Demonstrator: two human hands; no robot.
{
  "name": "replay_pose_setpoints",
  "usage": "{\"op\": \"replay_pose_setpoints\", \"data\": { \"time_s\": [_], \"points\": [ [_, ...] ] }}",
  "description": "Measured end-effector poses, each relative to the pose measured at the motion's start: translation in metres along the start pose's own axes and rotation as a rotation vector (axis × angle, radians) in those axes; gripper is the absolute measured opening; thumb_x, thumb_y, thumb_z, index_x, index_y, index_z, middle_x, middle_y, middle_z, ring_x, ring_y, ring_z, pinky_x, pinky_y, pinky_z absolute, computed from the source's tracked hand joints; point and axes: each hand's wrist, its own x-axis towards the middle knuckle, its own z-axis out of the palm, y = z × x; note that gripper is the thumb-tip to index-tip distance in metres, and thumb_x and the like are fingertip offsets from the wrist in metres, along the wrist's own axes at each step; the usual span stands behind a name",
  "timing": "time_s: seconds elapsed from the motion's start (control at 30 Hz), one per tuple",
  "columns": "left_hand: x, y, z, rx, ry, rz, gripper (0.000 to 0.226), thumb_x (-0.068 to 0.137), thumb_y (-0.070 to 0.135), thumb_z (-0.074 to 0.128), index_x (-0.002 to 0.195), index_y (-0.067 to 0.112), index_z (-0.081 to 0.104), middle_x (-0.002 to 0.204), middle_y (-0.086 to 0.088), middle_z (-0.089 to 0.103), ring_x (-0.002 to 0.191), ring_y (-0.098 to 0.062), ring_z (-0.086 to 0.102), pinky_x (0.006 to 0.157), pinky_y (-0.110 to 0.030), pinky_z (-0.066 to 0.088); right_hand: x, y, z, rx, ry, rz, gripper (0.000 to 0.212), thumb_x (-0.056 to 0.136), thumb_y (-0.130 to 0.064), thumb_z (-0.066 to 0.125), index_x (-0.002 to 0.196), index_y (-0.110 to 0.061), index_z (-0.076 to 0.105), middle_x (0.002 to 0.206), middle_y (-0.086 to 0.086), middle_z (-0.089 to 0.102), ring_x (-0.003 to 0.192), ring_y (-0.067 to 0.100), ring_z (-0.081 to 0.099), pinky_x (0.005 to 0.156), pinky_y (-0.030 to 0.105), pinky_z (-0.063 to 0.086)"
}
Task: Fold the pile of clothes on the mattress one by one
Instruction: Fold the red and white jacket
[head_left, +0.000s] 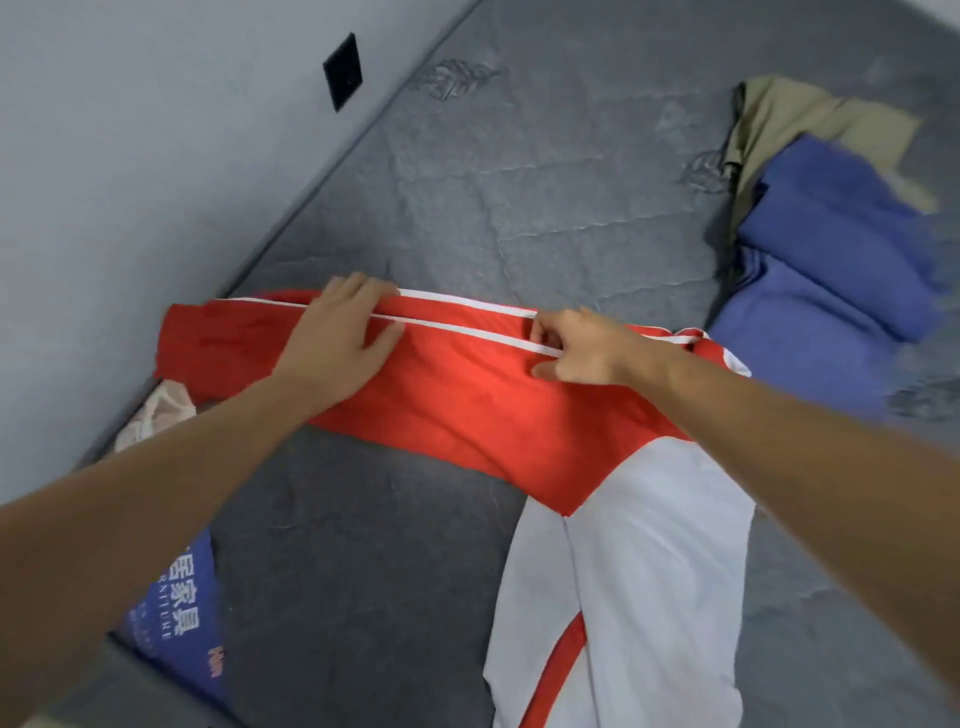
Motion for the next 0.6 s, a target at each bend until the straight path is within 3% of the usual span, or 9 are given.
{"op": "replay_pose_setpoints", "data": {
  "time_s": [0.07, 0.17, 0.27, 0.33, 0.4, 0.47, 0.6],
  "points": [
    [0.020, 0.032, 0.023, -0.060, -0.198, 0.024, 0.056, 0.091, 0.061, 0.045, 0.122, 0.018, 0.063, 0.117, -0.005, 0.061, 0.115, -0.032, 0.056, 0.104, -0.049, 0.044, -0.017, 0.026, 0.001, -0.062, -0.012, 0.018, 0.034, 0.084, -0.035, 0.077, 0.111, -0.021, 0.065, 0.106, 0.004, 0.069, 0.098, 0.029, 0.064, 0.078, 0.034, 0.046],
    [0.042, 0.057, 0.048, -0.028, -0.251, 0.021, 0.052, 0.087, 0.067, 0.055, 0.115, 0.024, 0.066, 0.111, 0.000, 0.061, 0.109, -0.027, 0.055, 0.099, -0.045, 0.046, -0.044, 0.060, 0.003, -0.110, -0.052, 0.045, 0.035, 0.087, -0.034, 0.075, 0.114, -0.014, 0.068, 0.112, 0.008, 0.070, 0.106, 0.032, 0.065, 0.077, 0.032, 0.041],
    [0.053, 0.064, 0.055, -0.090, -0.353, 0.051, 0.021, 0.095, 0.046, 0.067, 0.089, 0.026, 0.064, 0.083, 0.010, 0.061, 0.084, -0.021, 0.058, 0.076, -0.034, 0.042, -0.064, 0.083, 0.002, -0.180, -0.095, 0.074, 0.034, 0.089, -0.037, 0.074, 0.114, -0.013, 0.069, 0.117, 0.008, 0.071, 0.109, 0.032, 0.064, 0.084, 0.034, 0.047],
    [0.056, 0.063, 0.055, -0.161, -0.372, 0.102, 0.022, 0.100, 0.032, 0.065, 0.082, 0.021, 0.061, 0.072, 0.010, 0.056, 0.069, -0.013, 0.054, 0.070, -0.033, 0.037, -0.070, 0.090, -0.006, -0.210, -0.106, 0.081, 0.031, 0.092, -0.037, 0.073, 0.111, -0.013, 0.069, 0.117, 0.011, 0.071, 0.108, 0.033, 0.063, 0.085, 0.034, 0.046],
    [0.059, 0.059, 0.050, -0.196, -0.275, 0.108, 0.019, 0.103, 0.027, 0.062, 0.085, 0.019, 0.060, 0.071, 0.008, 0.056, 0.065, -0.006, 0.050, 0.068, -0.034, 0.038, -0.067, 0.092, -0.021, -0.209, -0.110, 0.097, 0.029, 0.093, -0.032, 0.073, 0.111, -0.010, 0.069, 0.115, 0.013, 0.070, 0.106, 0.033, 0.064, 0.080, 0.032, 0.042],
    [0.066, 0.058, 0.047, -0.151, -0.179, 0.100, 0.017, 0.104, 0.029, 0.059, 0.092, 0.016, 0.061, 0.076, 0.003, 0.060, 0.068, -0.018, 0.055, 0.070, -0.036, 0.041, -0.059, 0.094, -0.040, -0.240, -0.076, 0.123, 0.029, 0.091, -0.030, 0.076, 0.113, -0.011, 0.071, 0.116, 0.014, 0.071, 0.107, 0.035, 0.065, 0.077, 0.030, 0.040],
    [0.082, 0.058, 0.051, -0.005, -0.124, -0.006, 0.025, 0.106, 0.036, 0.052, 0.106, 0.012, 0.056, 0.098, -0.019, 0.063, 0.095, -0.039, 0.059, 0.083, -0.047, 0.045, -0.038, 0.106, -0.054, -0.409, 0.126, 0.202, 0.027, 0.086, -0.031, 0.078, 0.110, -0.020, 0.072, 0.115, 0.013, 0.070, 0.108, 0.037, 0.065, 0.080, 0.037, 0.046]
  ]
}}
